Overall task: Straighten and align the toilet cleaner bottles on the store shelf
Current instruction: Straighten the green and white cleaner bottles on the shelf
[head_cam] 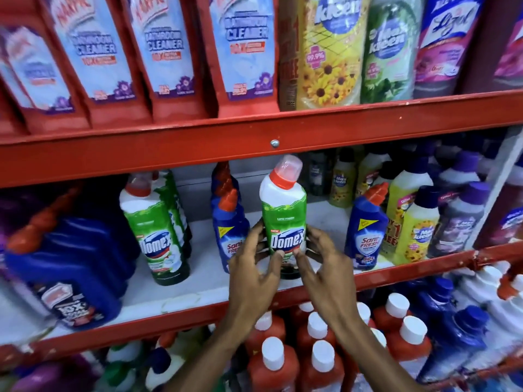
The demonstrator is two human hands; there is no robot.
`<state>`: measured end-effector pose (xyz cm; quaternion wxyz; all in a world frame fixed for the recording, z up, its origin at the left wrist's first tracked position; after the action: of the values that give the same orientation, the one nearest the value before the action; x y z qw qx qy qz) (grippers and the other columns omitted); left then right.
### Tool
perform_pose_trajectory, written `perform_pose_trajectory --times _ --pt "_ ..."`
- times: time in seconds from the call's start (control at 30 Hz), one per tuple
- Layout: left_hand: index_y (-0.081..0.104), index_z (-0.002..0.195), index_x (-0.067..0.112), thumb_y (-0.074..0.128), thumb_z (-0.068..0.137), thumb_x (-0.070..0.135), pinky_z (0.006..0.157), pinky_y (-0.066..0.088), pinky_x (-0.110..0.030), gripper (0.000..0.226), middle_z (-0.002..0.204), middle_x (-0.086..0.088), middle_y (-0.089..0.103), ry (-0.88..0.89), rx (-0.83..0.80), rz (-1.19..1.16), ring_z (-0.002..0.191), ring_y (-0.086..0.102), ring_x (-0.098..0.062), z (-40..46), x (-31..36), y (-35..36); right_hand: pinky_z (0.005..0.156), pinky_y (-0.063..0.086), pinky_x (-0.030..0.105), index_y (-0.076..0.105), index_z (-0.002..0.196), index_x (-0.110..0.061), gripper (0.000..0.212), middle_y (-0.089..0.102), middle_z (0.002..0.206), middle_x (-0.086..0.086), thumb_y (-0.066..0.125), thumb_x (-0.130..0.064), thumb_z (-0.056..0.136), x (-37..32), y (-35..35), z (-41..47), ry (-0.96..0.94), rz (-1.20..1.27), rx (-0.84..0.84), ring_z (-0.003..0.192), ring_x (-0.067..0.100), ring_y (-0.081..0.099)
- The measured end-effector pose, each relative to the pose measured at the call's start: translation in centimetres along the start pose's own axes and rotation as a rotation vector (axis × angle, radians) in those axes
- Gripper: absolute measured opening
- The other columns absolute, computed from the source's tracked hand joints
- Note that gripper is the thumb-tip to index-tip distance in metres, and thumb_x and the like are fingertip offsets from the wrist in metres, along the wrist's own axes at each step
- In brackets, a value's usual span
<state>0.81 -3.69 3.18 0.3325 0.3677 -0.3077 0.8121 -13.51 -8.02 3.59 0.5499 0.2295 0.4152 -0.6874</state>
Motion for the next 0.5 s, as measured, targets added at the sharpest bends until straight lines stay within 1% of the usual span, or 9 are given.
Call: perform_pose_trajectory --times 0.1,0.17,0.23,0.33,0.4,0.43,0.5 --pt "0.051 0.143 0.022 0.067 0.09 0.016 0.094 0.06 -0.035 0.056 0.127 0.001 0.072 0.037 0.093 0.07 0.111 0.07 -0.01 -1.4 0.0 -4.6 0.092 0.058 0.025 0.058 0.131 -0.024 0.042 0.073 0.12 -0.009 0.067 -0.012 0.092 -3.1 2.7 -1.7 -0.022 0.082 -0.03 0.107 0.002 0.069" --pt "0.05 0.143 0.024 0.066 0.089 0.023 0.097 0.058 -0.037 0.056 0.129 0.001 0.071 0.056 0.151 0.133 0.115 0.068 -0.012 -2.4 -0.2 -7.6 0.092 0.057 0.023 0.056 0.131 -0.026 0.043 0.072 0.12 -0.012 0.067 -0.013 0.092 -4.9 4.8 -2.8 -0.027 0.119 -0.061 0.107 0.002 0.069" --pt "0.049 0.144 0.026 0.066 0.09 0.024 0.099 0.057 -0.036 0.057 0.131 0.0 0.07 0.067 0.201 0.186 0.117 0.067 -0.014 -3.3 -0.6 -10.8 0.092 0.057 0.021 0.056 0.133 -0.027 0.044 0.072 0.12 -0.012 0.067 -0.014 0.092 -6.6 7.3 -3.6 -0.041 0.15 -0.105 0.107 0.001 0.068" --pt "0.045 0.148 0.027 0.063 0.091 0.027 0.101 0.053 -0.037 0.06 0.139 -0.002 0.065 0.063 0.264 0.257 0.122 0.066 -0.019 -3.9 -1.5 -14.6 0.093 0.057 0.024 0.056 0.132 -0.025 0.042 0.073 0.119 -0.01 0.064 -0.011 0.093 -8.7 10.8 -4.3 -0.058 0.195 -0.17 0.107 0.003 0.068" --pt "0.04 0.15 0.028 0.059 0.093 0.028 0.104 0.053 -0.043 0.06 0.145 -0.002 0.061 0.056 0.27 0.29 0.127 0.063 -0.021 -4.0 -2.1 -16.5 0.093 0.057 0.025 0.056 0.131 -0.024 0.041 0.072 0.118 -0.009 0.062 -0.009 0.093 -9.9 12.9 -4.5 -0.063 0.21 -0.209 0.107 0.003 0.068" --pt "0.038 0.152 0.028 0.057 0.094 0.028 0.106 0.052 -0.045 0.061 0.148 -0.002 0.058 0.052 0.265 0.294 0.129 0.061 -0.021 -4.0 -2.5 -17.3 0.093 0.057 0.027 0.056 0.131 -0.022 0.04 0.072 0.118 -0.008 0.061 -0.009 0.093 -10.4 14.0 -4.6 -0.065 0.205 -0.228 0.106 0.004 0.068" --pt "0.034 0.155 0.025 0.054 0.097 0.027 0.111 0.049 -0.043 0.061 0.153 0.0 0.052 0.044 0.249 0.306 0.136 0.056 -0.017 -3.8 -3.3 -18.4 0.093 0.058 0.034 0.054 0.13 -0.02 0.038 0.072 0.118 -0.002 0.06 -0.012 0.093 -10.7 15.8 -4.6 -0.059 0.166 -0.264 0.105 0.01 0.069"
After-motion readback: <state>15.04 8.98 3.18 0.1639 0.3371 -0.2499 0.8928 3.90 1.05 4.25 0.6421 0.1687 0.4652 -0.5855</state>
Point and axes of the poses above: each hand's wrist, its own z-axis towards the middle knuckle, its own y-axis out of the palm, x = y × z, the point moved 3 cm from there along z, towards the middle knuckle
